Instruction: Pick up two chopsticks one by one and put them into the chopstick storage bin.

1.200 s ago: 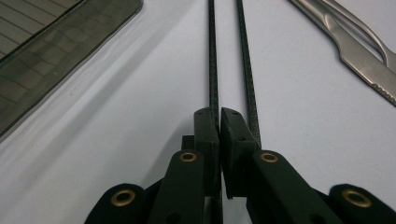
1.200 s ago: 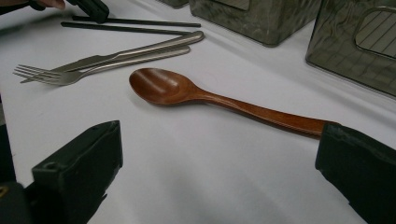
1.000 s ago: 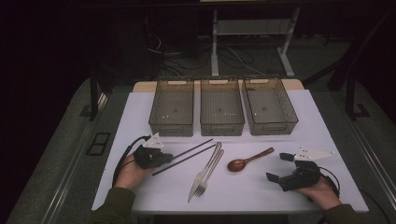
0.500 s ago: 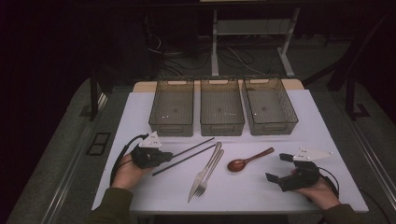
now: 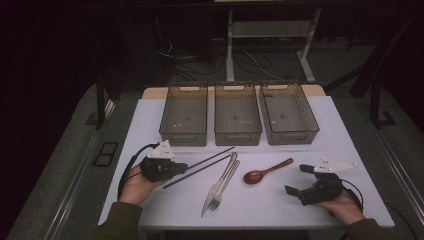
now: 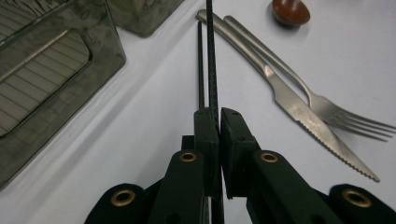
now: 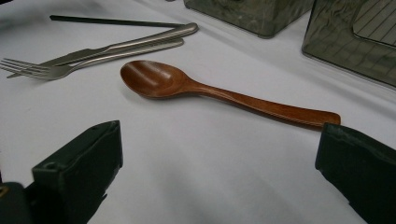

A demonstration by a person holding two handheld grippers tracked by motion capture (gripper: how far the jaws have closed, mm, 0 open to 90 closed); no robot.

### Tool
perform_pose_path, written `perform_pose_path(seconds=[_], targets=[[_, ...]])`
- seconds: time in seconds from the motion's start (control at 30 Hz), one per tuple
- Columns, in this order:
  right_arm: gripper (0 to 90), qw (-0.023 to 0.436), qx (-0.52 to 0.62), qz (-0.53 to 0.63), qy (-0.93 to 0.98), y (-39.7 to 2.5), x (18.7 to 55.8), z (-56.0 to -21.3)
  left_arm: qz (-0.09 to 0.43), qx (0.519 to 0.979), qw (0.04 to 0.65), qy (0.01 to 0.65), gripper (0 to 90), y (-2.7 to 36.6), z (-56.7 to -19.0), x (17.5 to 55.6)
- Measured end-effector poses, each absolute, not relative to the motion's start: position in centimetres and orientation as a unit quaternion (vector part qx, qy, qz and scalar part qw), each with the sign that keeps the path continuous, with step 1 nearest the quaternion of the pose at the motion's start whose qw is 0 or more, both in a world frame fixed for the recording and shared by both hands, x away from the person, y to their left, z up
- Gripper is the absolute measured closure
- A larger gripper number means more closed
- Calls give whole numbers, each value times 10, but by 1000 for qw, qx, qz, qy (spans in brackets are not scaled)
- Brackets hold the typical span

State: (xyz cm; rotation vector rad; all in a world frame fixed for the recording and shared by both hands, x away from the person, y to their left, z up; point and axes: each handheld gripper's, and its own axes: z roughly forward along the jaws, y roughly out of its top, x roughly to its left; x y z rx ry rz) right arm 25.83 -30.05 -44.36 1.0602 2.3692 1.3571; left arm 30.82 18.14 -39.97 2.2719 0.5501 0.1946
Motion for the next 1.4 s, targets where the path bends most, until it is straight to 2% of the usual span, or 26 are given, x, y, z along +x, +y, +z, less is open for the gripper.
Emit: perform_pose_path(seconds=[0.67, 1.4], targets=[[2, 114, 359, 466, 800, -300, 255, -441, 103, 879, 401, 238, 849, 165, -368, 313], [2, 112, 364, 470, 796, -304, 254, -441, 127, 860, 409, 276, 849, 163, -343, 367]])
